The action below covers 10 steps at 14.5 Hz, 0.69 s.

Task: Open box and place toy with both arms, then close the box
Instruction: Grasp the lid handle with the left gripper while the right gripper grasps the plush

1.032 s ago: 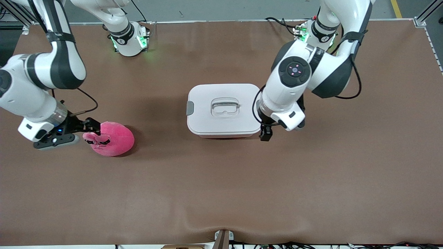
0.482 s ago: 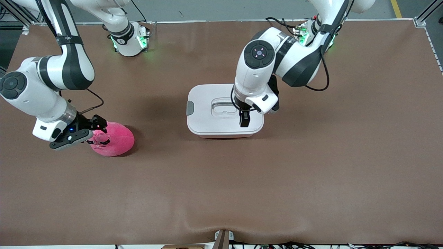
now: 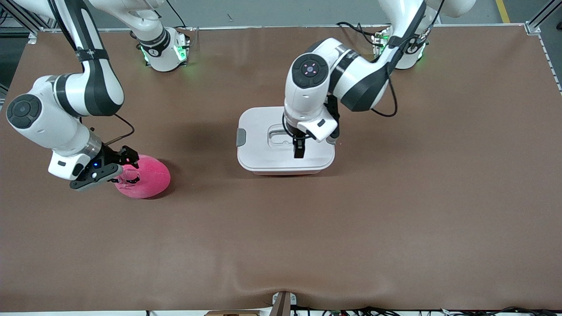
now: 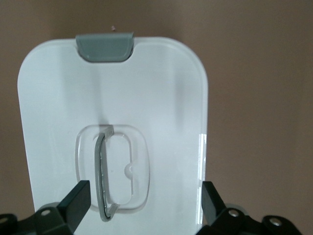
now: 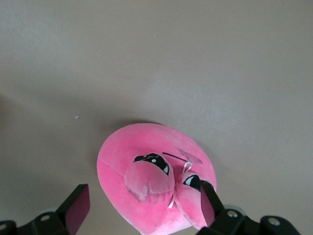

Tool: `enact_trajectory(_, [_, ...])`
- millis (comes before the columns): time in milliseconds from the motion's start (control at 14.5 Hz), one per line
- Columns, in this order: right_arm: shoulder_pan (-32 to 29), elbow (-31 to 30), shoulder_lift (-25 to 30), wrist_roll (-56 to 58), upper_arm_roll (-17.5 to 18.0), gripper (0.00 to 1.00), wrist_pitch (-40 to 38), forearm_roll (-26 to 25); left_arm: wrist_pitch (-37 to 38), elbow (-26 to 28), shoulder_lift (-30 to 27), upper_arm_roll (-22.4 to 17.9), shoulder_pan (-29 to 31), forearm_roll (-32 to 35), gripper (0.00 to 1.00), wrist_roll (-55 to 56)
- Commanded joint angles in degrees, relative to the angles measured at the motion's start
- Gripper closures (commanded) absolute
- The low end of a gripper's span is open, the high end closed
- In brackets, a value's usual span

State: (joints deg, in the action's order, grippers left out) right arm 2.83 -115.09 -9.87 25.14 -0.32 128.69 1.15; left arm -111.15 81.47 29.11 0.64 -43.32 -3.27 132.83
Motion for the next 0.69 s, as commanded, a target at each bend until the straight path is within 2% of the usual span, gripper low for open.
enact_trajectory(0, [-0.1,-0.31,-1.11,3.93,0.05,0.0,0.68,-0.01,-1.6,-0.96,2.09,-0.38,-1.24,0.81,0.0,2.17])
enact_trajectory(619, [-0.01,-0.22,-4.37,7.02,0.05,0.0,2.97,-0.01,-3.19,0.7,3.41,-0.29,-4.4,1.25,0.0,7.09])
